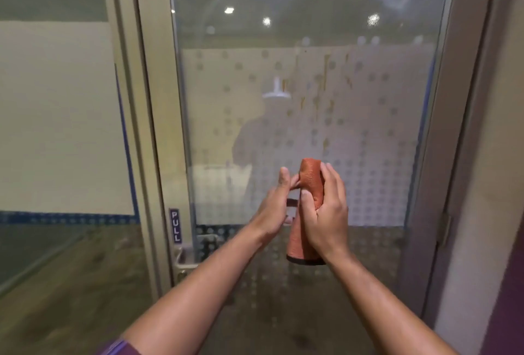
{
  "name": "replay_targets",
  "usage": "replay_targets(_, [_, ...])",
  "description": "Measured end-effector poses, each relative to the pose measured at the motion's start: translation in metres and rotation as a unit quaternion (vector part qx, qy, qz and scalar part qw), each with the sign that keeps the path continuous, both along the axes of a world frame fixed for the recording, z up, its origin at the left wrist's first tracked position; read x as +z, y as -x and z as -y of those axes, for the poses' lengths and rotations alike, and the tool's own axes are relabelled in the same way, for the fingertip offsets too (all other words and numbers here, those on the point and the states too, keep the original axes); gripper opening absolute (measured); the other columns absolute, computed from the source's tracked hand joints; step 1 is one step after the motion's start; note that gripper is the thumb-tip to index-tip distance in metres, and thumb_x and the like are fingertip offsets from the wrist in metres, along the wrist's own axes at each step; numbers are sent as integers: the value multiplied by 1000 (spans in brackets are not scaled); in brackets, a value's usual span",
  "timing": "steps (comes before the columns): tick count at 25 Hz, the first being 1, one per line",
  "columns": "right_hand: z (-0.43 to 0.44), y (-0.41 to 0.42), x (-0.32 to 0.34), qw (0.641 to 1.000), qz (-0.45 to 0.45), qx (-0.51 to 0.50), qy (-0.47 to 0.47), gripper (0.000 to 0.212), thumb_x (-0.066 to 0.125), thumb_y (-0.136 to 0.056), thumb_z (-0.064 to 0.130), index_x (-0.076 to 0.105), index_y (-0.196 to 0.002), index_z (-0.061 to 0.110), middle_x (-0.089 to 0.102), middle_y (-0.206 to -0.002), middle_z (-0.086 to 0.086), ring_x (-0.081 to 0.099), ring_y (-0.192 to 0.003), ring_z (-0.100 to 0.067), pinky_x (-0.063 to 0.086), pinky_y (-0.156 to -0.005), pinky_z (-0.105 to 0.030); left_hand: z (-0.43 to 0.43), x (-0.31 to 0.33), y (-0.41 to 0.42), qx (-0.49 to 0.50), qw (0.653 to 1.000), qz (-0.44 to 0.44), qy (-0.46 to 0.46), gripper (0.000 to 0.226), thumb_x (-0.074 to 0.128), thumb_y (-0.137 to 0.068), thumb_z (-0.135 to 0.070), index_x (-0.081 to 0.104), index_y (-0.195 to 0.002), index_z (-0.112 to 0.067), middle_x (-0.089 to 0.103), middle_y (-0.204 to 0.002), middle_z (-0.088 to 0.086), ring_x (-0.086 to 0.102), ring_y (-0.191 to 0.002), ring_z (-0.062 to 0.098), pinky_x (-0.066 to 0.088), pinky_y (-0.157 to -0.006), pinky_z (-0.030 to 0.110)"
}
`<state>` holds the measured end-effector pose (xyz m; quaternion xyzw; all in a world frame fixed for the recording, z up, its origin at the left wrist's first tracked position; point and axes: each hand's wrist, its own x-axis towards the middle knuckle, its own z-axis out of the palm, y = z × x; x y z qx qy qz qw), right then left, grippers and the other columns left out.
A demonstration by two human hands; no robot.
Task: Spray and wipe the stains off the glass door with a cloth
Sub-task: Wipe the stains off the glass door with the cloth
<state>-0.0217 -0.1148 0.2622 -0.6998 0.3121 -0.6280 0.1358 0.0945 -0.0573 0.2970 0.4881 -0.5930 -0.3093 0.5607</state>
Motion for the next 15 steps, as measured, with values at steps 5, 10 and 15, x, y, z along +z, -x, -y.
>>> replay_targets(5, [60, -12, 34, 993, 93, -77, 5, 65, 54, -100, 33, 44, -160, 10, 43, -166, -10, 41, -153, -22, 25, -121, -18, 63, 64, -92, 258, 902, 256, 232, 56, 46, -106, -51, 70, -141, -14, 70, -144, 10, 62, -135, 24, 48, -117, 45])
replay_targets(10, [107, 3, 56, 980, 112, -160, 45, 66, 53, -101, 32, 41, -162, 9, 36, -169, -13, 36, -157, -27, 30, -125, -34, 114, 111, -162, 400, 751, 424, 311, 54, 56, -104, -41, 62, -145, -7, 59, -152, 21, 54, -144, 43, 46, -112, 54])
replay_targets(15, [165, 15, 93, 969, 104, -206, 93, 66, 53, -101, 30, 40, -162, 8, 32, -172, -16, 33, -158, -34, 33, -127, -47, 164, 116, -195, 437, 681, 495, 315, 68, 51, -107, -47, 44, -162, -8, 28, -177, 25, 25, -165, 48, 23, -131, 62])
